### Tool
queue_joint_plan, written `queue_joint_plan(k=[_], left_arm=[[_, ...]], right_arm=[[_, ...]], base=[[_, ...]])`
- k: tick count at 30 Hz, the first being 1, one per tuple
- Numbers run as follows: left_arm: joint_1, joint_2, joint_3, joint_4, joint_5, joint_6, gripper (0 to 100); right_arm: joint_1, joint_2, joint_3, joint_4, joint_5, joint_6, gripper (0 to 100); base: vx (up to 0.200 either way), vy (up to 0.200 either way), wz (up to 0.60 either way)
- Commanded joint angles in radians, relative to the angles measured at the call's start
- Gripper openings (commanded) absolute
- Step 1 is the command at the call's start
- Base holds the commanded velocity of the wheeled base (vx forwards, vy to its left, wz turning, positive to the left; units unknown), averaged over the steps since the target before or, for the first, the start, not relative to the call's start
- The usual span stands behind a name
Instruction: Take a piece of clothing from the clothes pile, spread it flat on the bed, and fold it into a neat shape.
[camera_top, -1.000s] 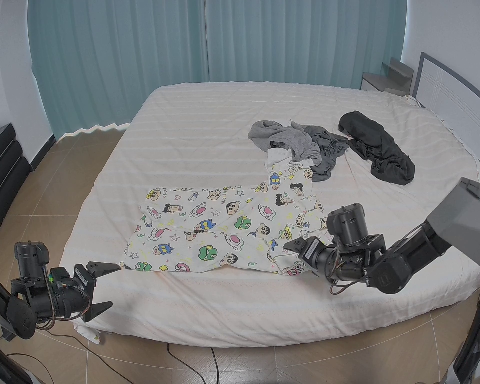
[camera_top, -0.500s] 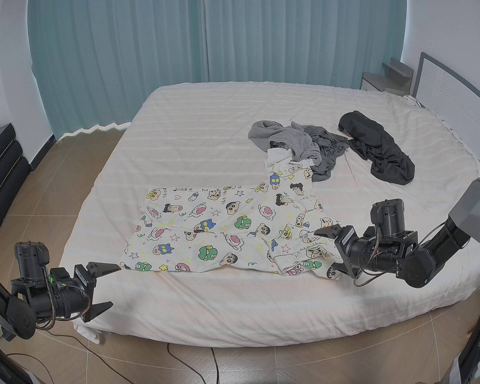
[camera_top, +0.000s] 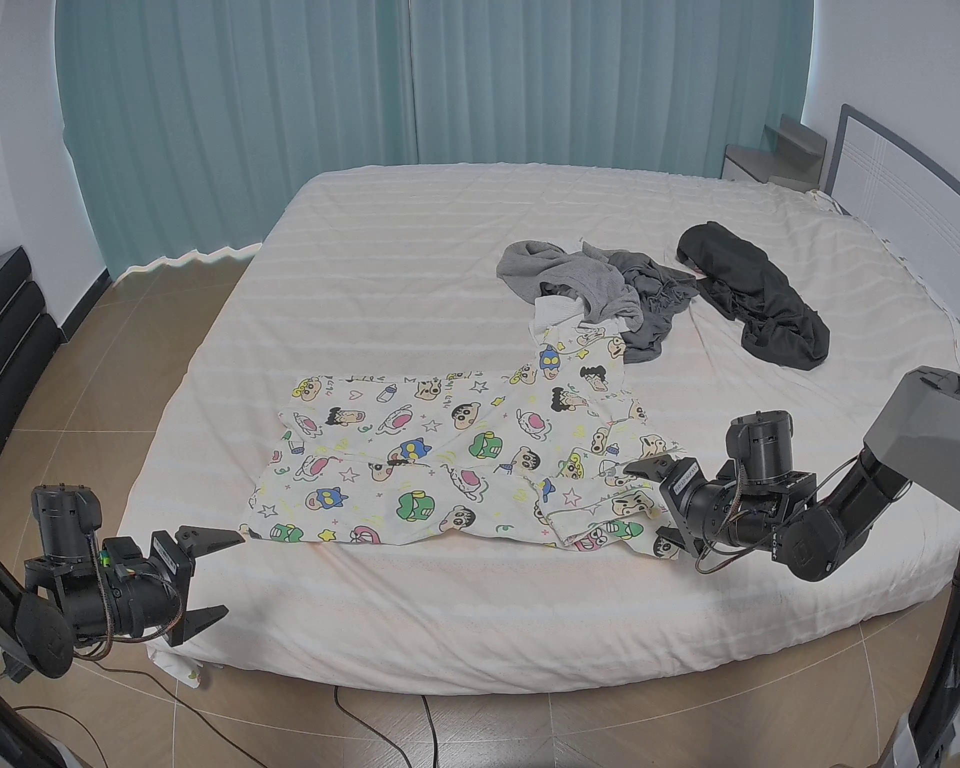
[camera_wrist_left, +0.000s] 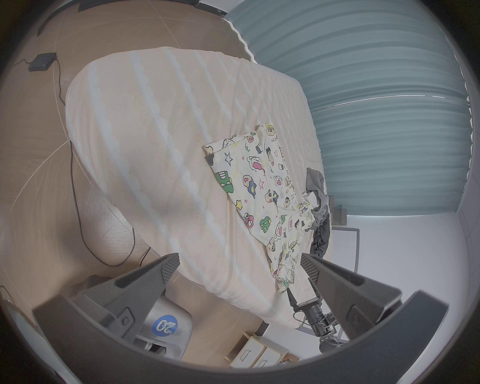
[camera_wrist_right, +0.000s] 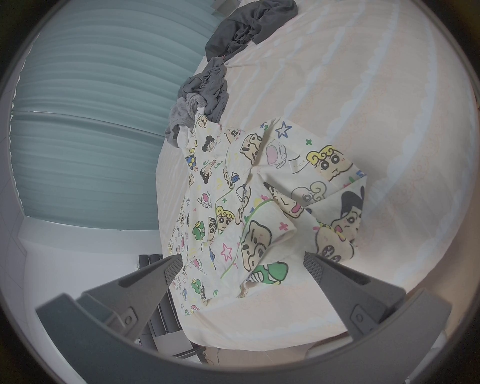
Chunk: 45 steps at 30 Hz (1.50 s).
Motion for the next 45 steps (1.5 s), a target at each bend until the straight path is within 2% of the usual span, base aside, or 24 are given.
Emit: queue_joint_plan(k=[1, 7, 8, 13, 19, 29, 34, 43, 44, 45], left_arm=[[0.0, 0.003, 0.0, -0.001, 0.0, 0.0, 100], [0.0, 0.003, 0.0, -0.001, 0.0, 0.0, 100], [0.0, 0.003, 0.0, 0.001, 0.0, 0.0, 100], [0.0, 0.003, -0.002, -0.001, 0.0, 0.0, 100], [0.0, 0.001, -0.002, -0.001, 0.0, 0.0, 100], [0.0, 0.001, -0.002, -0.001, 0.0, 0.0, 100], [0.0, -0.002, -0.002, -0.001, 0.0, 0.0, 100], [0.0, 0.0, -0.002, -0.001, 0.0, 0.0, 100], [0.0, 0.0, -0.002, -0.001, 0.0, 0.0, 100], [0.0, 0.0, -0.002, -0.001, 0.0, 0.0, 100]], right_arm=[[-0.009, 0.039, -0.02, -0.015, -0.004, 0.0, 100], [-0.023, 0.074, -0.038, -0.044, -0.026, -0.003, 100], [-0.021, 0.073, -0.037, -0.044, -0.026, -0.008, 0], [-0.02, 0.061, -0.029, -0.044, -0.033, -0.011, 0], [-0.012, 0.027, -0.021, -0.035, -0.086, -0.021, 0], [0.034, -0.104, 0.075, 0.0, -0.095, -0.041, 0], [0.043, -0.084, 0.126, -0.006, -0.13, -0.044, 0], [0.066, -0.012, 0.18, -0.052, -0.153, -0.054, 0], [0.083, 0.001, 0.192, -0.075, -0.158, -0.055, 100], [0.085, 0.002, 0.195, -0.078, -0.158, -0.055, 100]], base=[[0.0, 0.0, 0.0], [0.0, 0.0, 0.0], [0.0, 0.0, 0.0], [0.0, 0.0, 0.0], [0.0, 0.0, 0.0], [0.0, 0.0, 0.0], [0.0, 0.0, 0.0], [0.0, 0.0, 0.0], [0.0, 0.0, 0.0], [0.0, 0.0, 0.0]])
